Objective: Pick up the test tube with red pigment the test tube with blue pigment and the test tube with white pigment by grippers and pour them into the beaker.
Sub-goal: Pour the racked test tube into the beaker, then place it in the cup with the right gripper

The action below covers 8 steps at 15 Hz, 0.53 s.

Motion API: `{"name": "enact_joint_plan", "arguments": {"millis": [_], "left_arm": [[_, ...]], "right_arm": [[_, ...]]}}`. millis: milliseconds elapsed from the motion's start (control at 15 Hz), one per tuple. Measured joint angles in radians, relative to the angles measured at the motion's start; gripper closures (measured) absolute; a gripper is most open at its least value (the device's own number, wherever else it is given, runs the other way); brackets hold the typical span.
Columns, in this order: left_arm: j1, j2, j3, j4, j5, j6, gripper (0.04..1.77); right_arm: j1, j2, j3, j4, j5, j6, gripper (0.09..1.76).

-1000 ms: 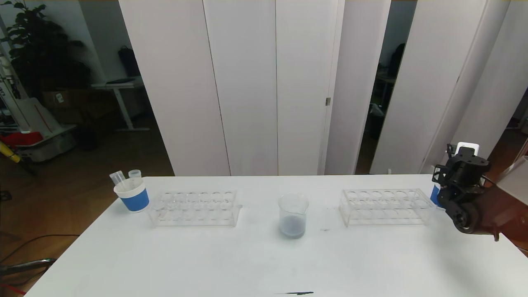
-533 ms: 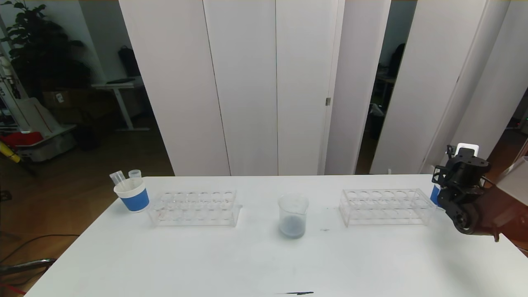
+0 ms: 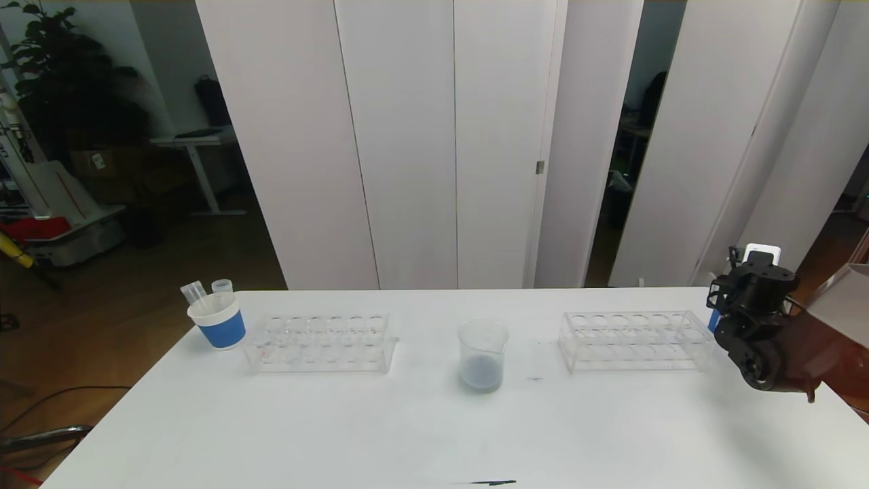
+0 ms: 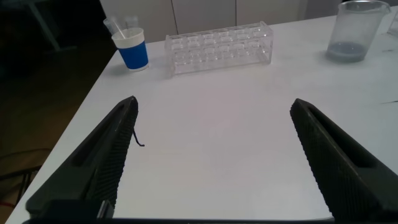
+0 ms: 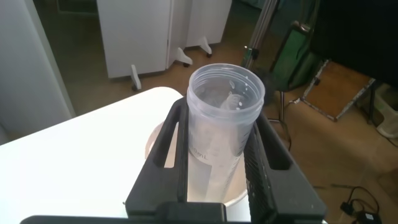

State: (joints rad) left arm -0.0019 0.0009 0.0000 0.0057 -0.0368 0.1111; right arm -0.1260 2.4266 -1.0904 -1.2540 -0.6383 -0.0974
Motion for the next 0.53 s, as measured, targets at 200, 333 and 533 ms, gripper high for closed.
{"name": "enact_joint_plan", "arguments": {"millis": [200, 333, 533], "left_arm": [[0.000, 0.000, 0.000, 0.000, 0.000, 0.000, 0.06], [0.000, 0.000, 0.000, 0.000, 0.000, 0.000, 0.06], [0.000, 0.000, 0.000, 0.000, 0.000, 0.000, 0.06]], "right_arm": [[0.000, 0.002, 0.000, 0.000, 0.002, 0.000, 1.26], [0.000, 0.001, 0.000, 0.002, 0.001, 0.000, 1.14], [0.000, 0.001, 0.000, 0.002, -0.002, -0.003, 0.23]]}}
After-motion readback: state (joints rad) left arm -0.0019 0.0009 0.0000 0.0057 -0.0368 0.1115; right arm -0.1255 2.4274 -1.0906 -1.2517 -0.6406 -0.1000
